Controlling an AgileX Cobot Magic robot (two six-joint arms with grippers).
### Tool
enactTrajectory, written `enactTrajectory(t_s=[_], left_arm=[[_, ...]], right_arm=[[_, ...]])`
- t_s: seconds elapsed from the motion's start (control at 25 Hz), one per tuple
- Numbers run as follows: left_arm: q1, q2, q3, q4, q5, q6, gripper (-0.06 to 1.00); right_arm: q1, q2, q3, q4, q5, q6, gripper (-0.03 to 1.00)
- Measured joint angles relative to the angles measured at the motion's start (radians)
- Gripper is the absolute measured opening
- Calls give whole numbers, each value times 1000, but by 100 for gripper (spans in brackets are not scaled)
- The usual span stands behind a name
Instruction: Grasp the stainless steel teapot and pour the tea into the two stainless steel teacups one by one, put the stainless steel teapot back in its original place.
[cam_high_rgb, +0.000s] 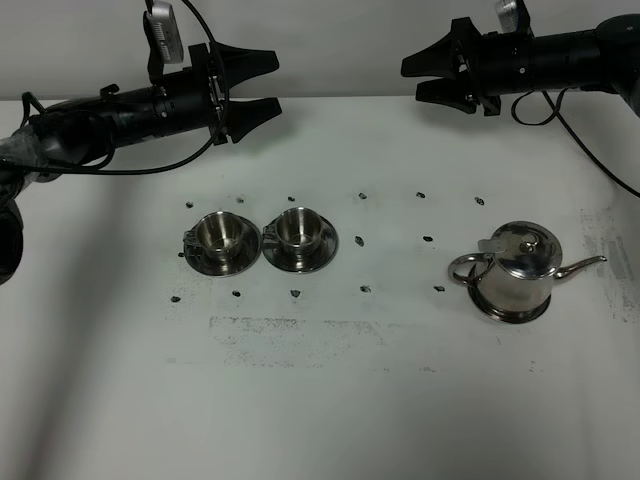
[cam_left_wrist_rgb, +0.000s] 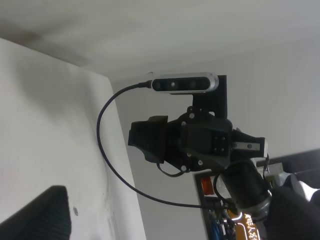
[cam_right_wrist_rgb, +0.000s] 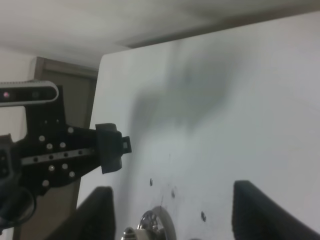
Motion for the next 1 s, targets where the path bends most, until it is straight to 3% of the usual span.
enactTrajectory(t_s=[0.6,0.76,0.92,1.0], left_arm=[[0,0,0,-1,0,-40,76],[1,-6,-1,9,-9,-22,76],[3,-49,-49,136,-68,-10,76],[2,-88,-84,256,-125,-12,75]], right_arm=[[0,0,0,-1,1,26,55],[0,0,-8,-4,3,-26,55],[-1,-3,-73,-81,7,-68,55],[-3,-5,-129,-171,6,-70,55]])
